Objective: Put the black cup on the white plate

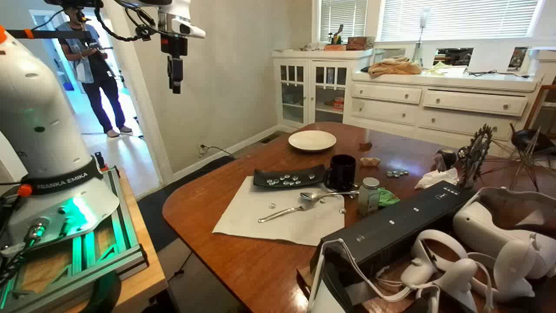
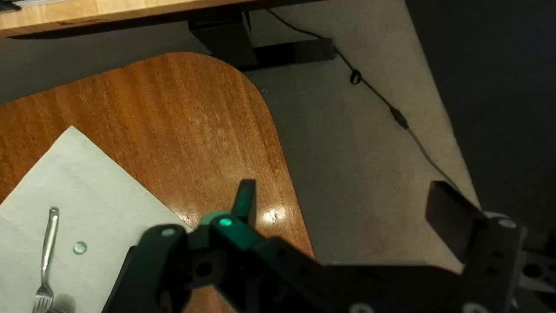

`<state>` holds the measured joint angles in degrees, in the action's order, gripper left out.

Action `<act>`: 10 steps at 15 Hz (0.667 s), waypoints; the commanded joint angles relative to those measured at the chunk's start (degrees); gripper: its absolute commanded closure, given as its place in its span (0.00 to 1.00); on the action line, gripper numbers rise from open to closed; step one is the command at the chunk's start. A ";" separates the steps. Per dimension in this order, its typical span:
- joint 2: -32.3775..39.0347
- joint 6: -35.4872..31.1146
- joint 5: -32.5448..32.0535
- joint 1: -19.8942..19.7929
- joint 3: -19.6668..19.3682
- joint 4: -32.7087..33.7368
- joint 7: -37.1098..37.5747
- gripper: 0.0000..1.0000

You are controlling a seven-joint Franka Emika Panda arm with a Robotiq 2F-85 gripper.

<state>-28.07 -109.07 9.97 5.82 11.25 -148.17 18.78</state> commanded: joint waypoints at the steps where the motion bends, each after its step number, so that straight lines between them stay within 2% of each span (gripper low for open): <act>1: 0.01 0.17 -0.11 0.17 -0.19 0.11 0.07 0.00; 8: 0.01 0.17 -0.11 0.17 -0.20 0.11 0.07 0.00; 10: 1.37 -2.91 -1.30 -1.45 0.49 0.26 3.92 0.00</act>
<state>-28.07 -109.43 9.83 5.73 11.23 -148.17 19.14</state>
